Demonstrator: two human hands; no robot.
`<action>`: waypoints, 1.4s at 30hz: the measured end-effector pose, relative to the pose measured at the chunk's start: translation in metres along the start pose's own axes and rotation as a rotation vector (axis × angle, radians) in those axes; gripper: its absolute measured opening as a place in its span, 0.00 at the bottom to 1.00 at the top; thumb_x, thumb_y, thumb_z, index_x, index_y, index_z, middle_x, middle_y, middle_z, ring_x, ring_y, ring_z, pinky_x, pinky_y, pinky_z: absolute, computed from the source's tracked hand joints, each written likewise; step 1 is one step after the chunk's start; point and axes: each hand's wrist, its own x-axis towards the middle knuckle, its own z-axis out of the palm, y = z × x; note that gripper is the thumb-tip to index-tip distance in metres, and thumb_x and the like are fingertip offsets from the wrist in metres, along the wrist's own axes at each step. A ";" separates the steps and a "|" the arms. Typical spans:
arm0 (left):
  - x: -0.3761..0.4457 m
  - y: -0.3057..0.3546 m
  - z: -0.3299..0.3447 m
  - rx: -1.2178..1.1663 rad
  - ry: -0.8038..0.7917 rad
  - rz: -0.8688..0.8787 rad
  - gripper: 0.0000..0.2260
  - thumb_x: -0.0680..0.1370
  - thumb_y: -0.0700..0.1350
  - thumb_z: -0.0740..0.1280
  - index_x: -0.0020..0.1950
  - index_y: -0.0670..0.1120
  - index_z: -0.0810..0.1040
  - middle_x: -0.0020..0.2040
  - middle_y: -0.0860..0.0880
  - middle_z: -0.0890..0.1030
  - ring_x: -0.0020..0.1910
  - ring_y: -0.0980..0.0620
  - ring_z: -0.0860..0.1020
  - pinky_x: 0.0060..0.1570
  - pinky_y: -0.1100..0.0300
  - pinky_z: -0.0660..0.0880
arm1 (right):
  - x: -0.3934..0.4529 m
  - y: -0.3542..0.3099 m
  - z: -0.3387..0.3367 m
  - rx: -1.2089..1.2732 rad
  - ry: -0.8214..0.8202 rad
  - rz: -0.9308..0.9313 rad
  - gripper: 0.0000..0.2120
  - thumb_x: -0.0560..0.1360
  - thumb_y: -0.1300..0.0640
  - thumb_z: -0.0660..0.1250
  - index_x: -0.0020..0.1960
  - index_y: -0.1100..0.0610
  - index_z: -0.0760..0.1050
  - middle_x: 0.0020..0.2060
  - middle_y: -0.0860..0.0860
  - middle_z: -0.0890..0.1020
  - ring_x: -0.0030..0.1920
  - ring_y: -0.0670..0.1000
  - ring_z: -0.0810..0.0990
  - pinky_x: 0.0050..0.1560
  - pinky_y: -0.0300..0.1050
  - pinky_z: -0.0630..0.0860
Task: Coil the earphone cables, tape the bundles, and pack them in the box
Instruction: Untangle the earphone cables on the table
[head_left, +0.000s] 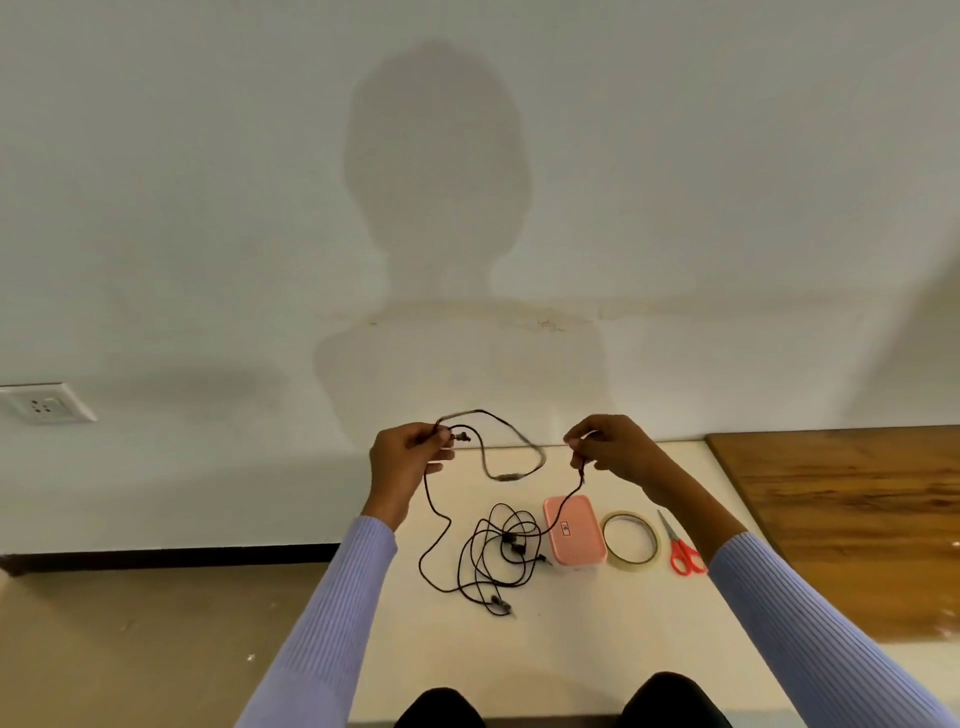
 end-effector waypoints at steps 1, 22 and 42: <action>0.001 0.001 -0.002 0.007 -0.001 -0.001 0.03 0.75 0.39 0.69 0.46 0.41 0.82 0.41 0.43 0.84 0.38 0.49 0.84 0.37 0.60 0.78 | -0.001 0.001 -0.001 0.022 -0.019 0.013 0.06 0.77 0.63 0.62 0.54 0.60 0.73 0.35 0.54 0.82 0.38 0.51 0.80 0.42 0.42 0.74; -0.003 0.052 0.006 0.081 -0.128 0.052 0.05 0.75 0.38 0.69 0.49 0.38 0.82 0.41 0.43 0.85 0.35 0.51 0.84 0.34 0.63 0.79 | 0.018 -0.007 0.036 -0.427 -0.070 -0.275 0.11 0.73 0.71 0.62 0.49 0.62 0.81 0.45 0.57 0.85 0.42 0.51 0.83 0.42 0.28 0.74; -0.009 0.040 0.000 -0.030 0.061 -0.052 0.03 0.73 0.34 0.70 0.45 0.36 0.83 0.33 0.45 0.83 0.29 0.53 0.80 0.33 0.64 0.79 | 0.012 -0.032 0.076 0.008 0.029 -0.178 0.06 0.71 0.66 0.71 0.47 0.67 0.78 0.39 0.59 0.83 0.33 0.49 0.82 0.37 0.40 0.82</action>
